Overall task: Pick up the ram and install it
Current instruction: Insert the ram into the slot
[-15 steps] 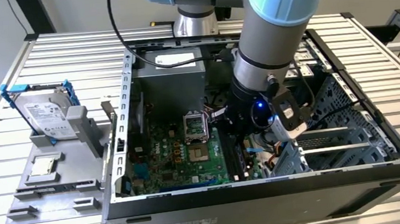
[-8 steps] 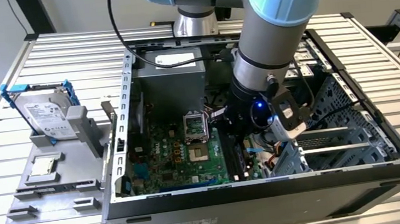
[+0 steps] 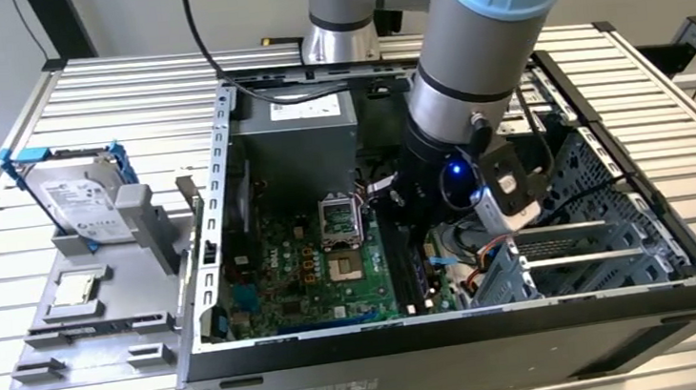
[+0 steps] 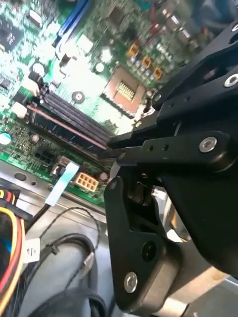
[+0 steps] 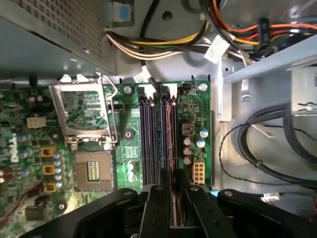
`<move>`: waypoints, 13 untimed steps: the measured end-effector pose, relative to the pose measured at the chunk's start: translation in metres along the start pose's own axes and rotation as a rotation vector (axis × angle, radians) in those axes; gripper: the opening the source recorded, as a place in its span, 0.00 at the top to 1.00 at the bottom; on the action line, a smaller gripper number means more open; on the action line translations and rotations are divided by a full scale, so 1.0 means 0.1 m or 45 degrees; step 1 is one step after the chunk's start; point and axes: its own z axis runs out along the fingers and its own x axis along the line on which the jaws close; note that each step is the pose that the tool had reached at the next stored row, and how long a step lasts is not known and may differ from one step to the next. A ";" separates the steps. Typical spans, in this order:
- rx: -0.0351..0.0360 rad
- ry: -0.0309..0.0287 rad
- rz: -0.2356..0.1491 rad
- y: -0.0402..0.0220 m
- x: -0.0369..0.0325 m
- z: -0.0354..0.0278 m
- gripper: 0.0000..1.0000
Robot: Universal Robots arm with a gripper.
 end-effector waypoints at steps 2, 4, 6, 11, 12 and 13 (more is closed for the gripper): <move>0.0007 0.0000 -0.005 0.006 0.004 -0.080 0.00; 0.0009 -0.0002 -0.007 0.010 0.003 -0.081 0.00; 0.0010 -0.0002 -0.006 0.010 0.004 -0.082 1.00; 0.0010 -0.0001 -0.006 0.010 0.004 -0.082 1.00; 0.0010 -0.0002 -0.006 0.010 0.004 -0.082 1.00; 0.0011 -0.0002 -0.006 0.010 0.004 -0.082 1.00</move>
